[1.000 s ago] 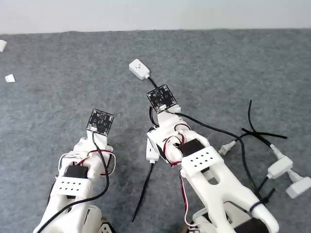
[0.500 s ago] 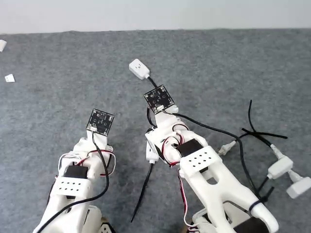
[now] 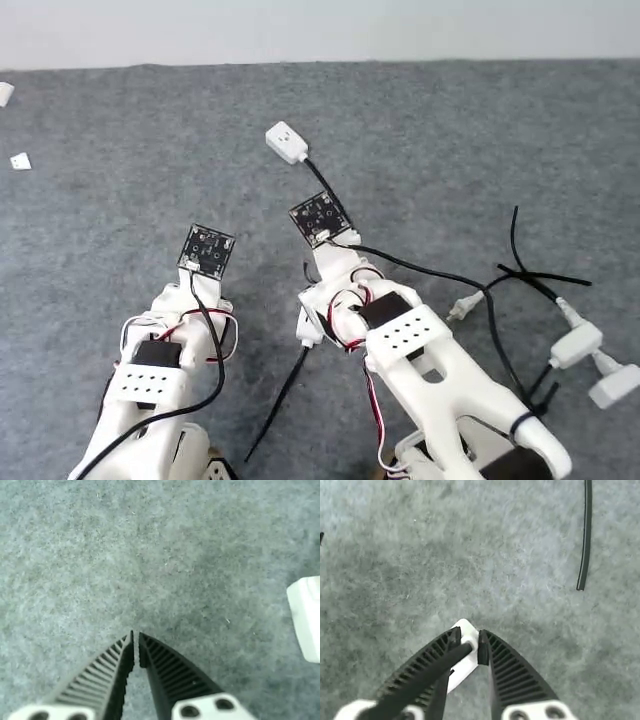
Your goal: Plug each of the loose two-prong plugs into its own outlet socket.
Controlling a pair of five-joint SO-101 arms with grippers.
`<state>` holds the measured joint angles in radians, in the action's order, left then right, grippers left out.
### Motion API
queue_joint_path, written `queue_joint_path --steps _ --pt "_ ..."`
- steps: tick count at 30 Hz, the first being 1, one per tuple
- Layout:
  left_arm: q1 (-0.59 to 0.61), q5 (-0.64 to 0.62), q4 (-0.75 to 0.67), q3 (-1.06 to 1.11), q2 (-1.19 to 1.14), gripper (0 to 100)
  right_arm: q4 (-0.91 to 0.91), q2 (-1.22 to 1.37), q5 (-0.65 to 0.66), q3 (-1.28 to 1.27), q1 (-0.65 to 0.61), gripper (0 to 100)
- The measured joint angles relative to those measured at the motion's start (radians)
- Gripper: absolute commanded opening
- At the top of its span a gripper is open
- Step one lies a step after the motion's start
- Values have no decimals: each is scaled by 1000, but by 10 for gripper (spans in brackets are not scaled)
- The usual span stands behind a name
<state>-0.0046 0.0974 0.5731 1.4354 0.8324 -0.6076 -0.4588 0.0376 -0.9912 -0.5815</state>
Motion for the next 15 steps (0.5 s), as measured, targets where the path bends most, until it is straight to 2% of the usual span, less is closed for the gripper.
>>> queue_joint_path --steps 10,13,15 --pt "28 0 0 0 0 15 -52 43 34 34 -29 29" --pt "26 0 0 0 0 15 -66 57 21 51 -38 128" --pt "29 0 0 0 0 15 -71 68 -31 40 -49 213"
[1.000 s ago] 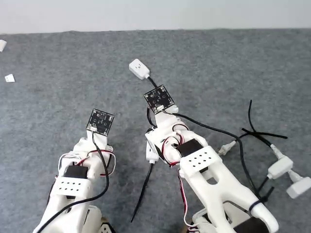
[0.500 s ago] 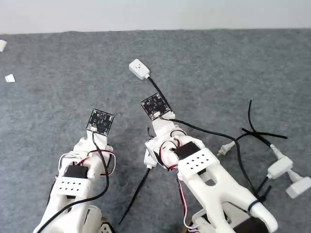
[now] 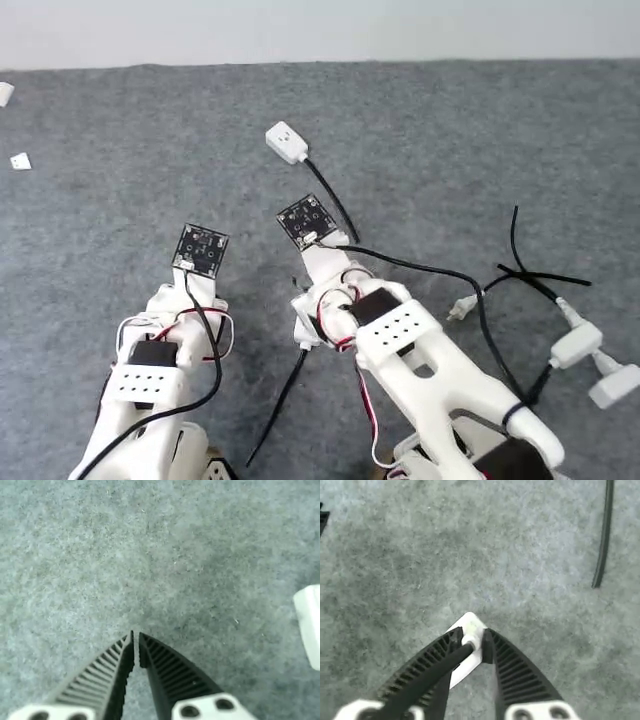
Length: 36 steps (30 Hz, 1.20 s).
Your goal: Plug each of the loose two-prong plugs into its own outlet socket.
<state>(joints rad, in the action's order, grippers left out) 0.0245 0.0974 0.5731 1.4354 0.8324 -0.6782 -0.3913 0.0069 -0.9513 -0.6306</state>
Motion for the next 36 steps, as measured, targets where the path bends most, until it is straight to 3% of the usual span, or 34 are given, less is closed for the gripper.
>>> queue_joint_path --steps 3,7,16,18,23,31,36 --pt "6 0 0 0 0 15 -32 31 -138 -2 -28 287" --pt "54 0 -37 0 0 15 -41 35 -301 9 -71 294" --pt "118 -46 -66 0 0 15 -86 245 -425 175 -109 290" --pt "115 -49 -66 0 0 15 -144 331 -436 265 -110 256" --pt "121 -49 -66 0 0 15 -327 508 -439 476 -110 0" --pt "121 -49 -66 0 0 15 -331 450 -359 463 -87 8" --pt "121 -49 -66 0 0 15 -331 242 -318 365 28 9"
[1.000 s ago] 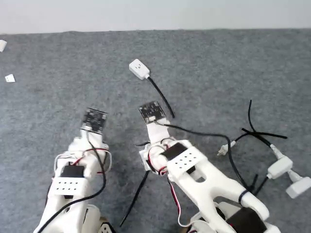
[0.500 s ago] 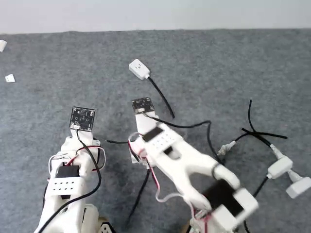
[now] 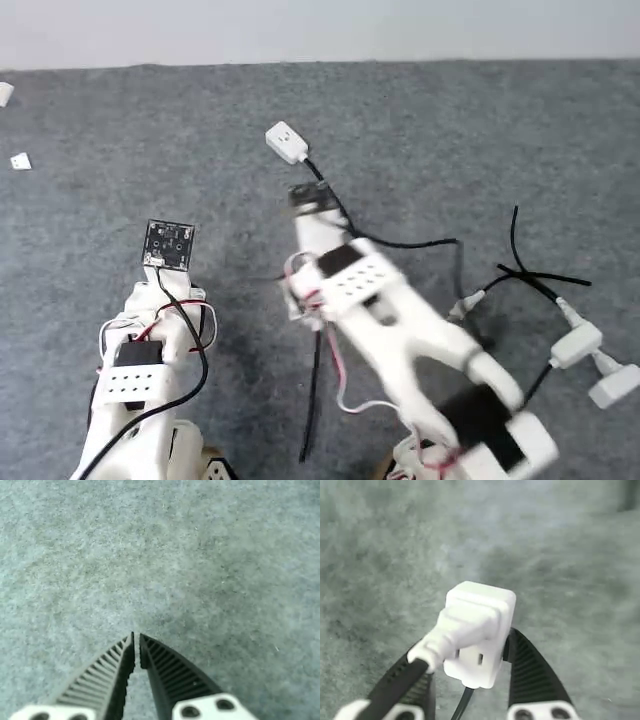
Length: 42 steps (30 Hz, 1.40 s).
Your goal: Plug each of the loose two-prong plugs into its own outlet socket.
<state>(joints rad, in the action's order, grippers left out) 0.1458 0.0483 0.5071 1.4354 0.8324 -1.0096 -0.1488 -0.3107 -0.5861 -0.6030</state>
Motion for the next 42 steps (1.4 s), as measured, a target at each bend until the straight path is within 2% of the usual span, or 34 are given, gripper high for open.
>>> queue_joint_path --steps 4,11,18,21,24,28,34,37,42 --pt "0 0 0 0 0 15 -28 -195 68 -66 175 12" --pt "0 0 0 0 0 15 -106 -408 141 -72 560 12" --pt "0 0 0 0 0 15 -57 -376 242 -78 1007 12" --pt "0 0 0 0 0 15 57 -292 278 -112 1224 12" --pt "0 0 0 0 0 15 186 -183 331 -114 1381 12" --pt "-18 0 0 0 0 16 272 -61 402 -94 1455 61" --pt "-25 0 0 0 0 16 281 69 419 9 1521 317" --pt "-25 0 0 0 0 16 201 74 417 77 1528 288" --pt "-26 0 0 0 0 17 -64 37 397 210 1498 235"
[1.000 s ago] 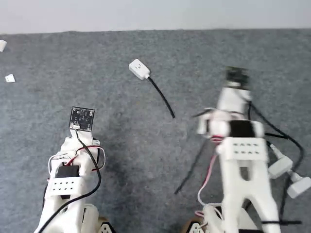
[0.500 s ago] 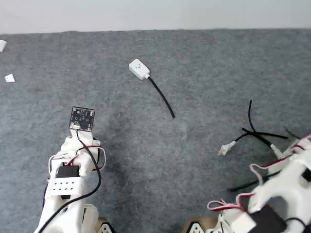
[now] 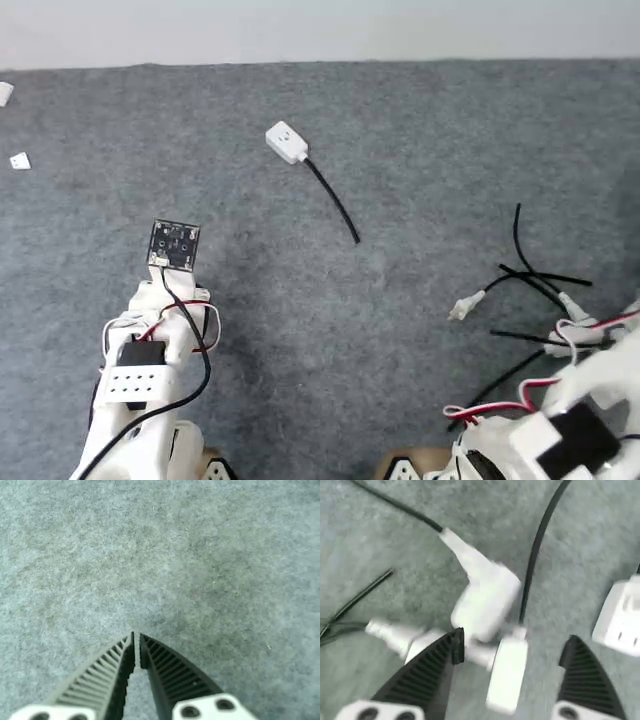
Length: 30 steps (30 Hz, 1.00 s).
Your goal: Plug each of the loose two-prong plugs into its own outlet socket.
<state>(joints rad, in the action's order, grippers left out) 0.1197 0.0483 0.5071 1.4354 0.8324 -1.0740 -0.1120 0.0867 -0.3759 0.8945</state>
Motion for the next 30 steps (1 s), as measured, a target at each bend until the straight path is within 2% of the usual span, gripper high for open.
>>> queue_joint_path --steps 3,6,11,14,19,28,30 --pt "0 0 0 0 0 17 -161 -89 0 2 -84 203" --pt "0 0 0 0 0 17 -238 -229 -3 -72 -206 186" --pt "0 0 0 0 -2 17 -241 -506 -94 -333 -471 184" --pt "0 -9 0 -32 -49 17 -143 -649 -166 -499 -617 184" --pt "0 -57 0 -184 -284 17 40 -736 -236 -704 -698 184" --pt "0 -63 143 -595 -732 17 132 -694 -298 -712 -706 179" --pt "0 -64 149 -671 -793 17 146 -666 -302 -712 -706 144"
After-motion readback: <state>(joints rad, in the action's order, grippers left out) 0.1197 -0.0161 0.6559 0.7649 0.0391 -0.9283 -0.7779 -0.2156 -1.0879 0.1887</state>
